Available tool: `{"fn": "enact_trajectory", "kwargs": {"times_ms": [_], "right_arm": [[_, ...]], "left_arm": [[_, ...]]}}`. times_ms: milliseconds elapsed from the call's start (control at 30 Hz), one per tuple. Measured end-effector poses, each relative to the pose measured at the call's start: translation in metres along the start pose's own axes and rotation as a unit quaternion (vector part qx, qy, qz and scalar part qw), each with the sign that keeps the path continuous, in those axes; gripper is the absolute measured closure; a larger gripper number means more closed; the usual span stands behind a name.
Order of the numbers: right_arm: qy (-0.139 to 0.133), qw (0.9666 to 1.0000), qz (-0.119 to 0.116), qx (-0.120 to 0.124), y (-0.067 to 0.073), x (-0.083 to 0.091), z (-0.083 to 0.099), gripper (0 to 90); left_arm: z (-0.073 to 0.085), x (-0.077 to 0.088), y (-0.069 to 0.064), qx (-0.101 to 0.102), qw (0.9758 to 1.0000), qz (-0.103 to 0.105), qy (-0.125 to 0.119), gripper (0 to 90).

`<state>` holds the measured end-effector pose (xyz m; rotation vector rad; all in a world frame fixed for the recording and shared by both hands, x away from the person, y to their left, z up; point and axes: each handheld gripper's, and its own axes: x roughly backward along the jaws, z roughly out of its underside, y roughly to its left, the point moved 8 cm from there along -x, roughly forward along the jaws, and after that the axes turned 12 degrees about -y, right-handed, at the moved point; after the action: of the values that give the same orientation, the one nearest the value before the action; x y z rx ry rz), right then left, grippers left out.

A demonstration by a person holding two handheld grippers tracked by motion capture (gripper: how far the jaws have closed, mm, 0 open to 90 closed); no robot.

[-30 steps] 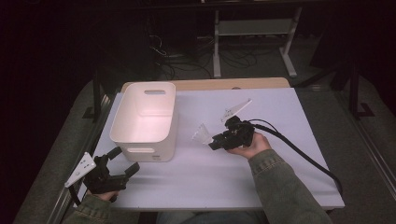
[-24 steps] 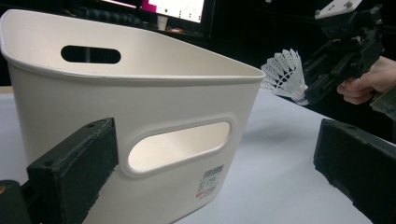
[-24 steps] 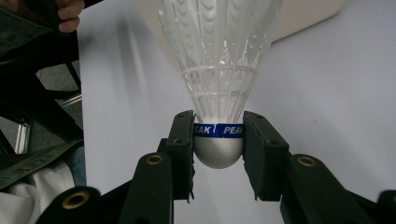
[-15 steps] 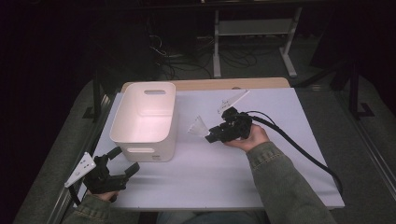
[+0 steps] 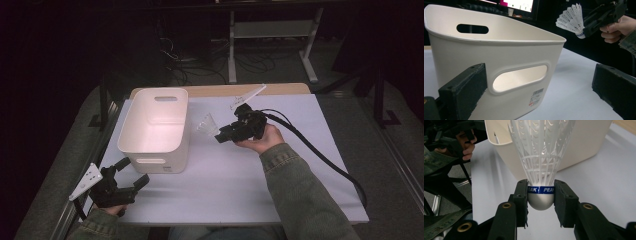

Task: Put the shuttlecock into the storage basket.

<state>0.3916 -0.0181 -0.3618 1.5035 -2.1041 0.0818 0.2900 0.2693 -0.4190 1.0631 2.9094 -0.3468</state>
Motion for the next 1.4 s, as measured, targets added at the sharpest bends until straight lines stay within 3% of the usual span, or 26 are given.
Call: {"fn": "enact_trajectory", "kwargs": {"times_ms": [500,867,933,1400], "right_arm": [[-0.002,0.9995,0.004,0.03,0.005,-0.006,-0.023,63.9],[-0.013,0.9996,-0.001,0.025,0.011,-0.009,-0.042,63.9],[-0.015,0.999,0.0,0.042,0.009,-0.011,-0.045,63.8],[-0.025,0.9993,-0.005,0.027,0.009,-0.019,-0.061,63.8]], "left_arm": [[0.0,0.0,0.0,0.0,1.0,-0.003,-0.002,0.0],[0.0,0.0,0.0,0.002,1.0,-0.003,-0.001,0.0],[0.0,0.0,0.0,0.002,1.0,-0.003,-0.001,0.0],[0.0,0.0,0.0,0.004,1.0,-0.004,0.0,0.0]]}}
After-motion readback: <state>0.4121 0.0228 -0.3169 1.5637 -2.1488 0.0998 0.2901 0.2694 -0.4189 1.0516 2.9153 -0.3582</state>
